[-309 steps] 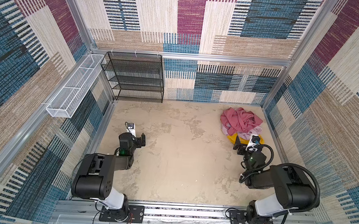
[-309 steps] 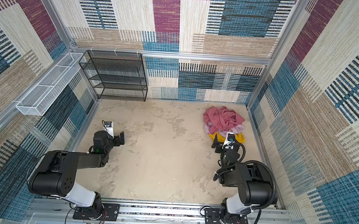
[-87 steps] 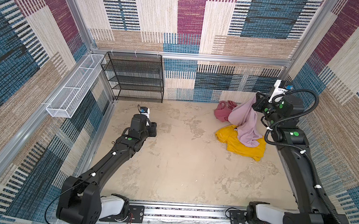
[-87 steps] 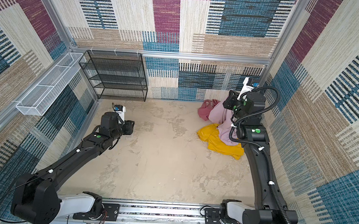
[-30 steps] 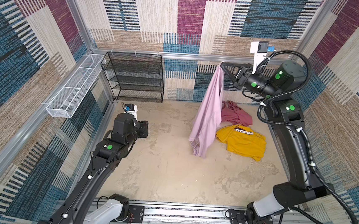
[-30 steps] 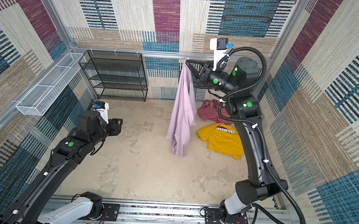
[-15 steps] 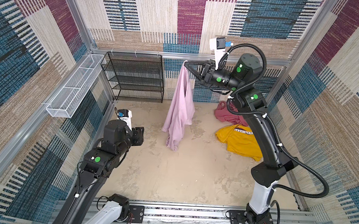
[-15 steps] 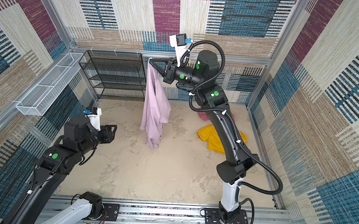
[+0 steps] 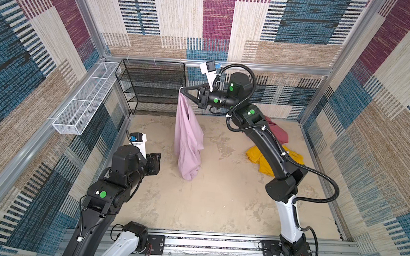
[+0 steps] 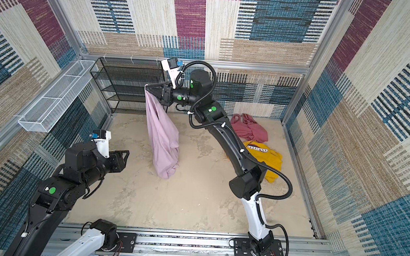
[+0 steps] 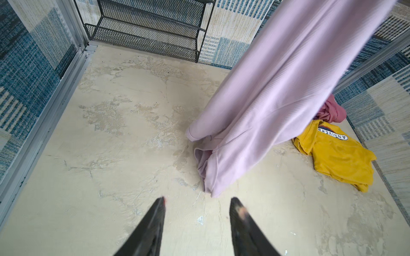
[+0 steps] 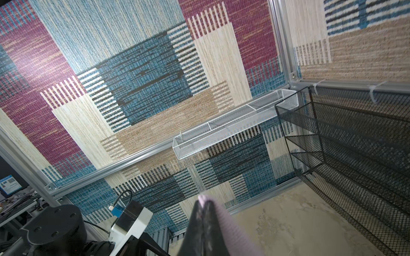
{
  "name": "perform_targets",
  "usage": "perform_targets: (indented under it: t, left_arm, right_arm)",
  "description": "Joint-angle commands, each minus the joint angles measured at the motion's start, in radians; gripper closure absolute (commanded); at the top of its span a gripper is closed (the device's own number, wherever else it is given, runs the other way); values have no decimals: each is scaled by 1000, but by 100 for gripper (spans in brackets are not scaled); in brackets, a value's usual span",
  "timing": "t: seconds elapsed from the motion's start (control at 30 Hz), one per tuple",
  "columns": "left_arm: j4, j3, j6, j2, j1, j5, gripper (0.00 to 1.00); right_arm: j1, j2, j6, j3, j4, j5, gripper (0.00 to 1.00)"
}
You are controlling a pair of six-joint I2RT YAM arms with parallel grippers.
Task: Pick out a specific cloth from the pile
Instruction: 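Carry the lavender shirt toward the left gripper and lower it onto the table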
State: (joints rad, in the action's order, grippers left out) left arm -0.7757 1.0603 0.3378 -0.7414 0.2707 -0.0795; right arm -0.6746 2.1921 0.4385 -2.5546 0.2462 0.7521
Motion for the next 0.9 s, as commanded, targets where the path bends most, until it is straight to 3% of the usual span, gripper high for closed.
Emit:
perform_targets:
  t: [0.0, 0.53, 0.63, 0.77, 0.87]
  left_arm:
    - [-23, -13, -1, 14, 0, -8, 49]
    - [-96, -35, -3, 48, -1, -41, 49]
    - [-85, -41, -2, 38, 0, -36, 49]
    - [-58, -55, 1, 28, -1, -22, 49]
    - [-39, -65, 6, 13, 0, -10, 49]
  right_arm:
    - [-16, 49, 13, -8, -62, 13, 100]
    - [-129, 342, -55, 17, -57, -114, 100]
    - [-139, 352, -59, 89, -76, -151, 100]
    - [-153, 343, -89, 202, -89, -233, 90]
    - [-155, 318, -92, 304, -118, -273, 89]
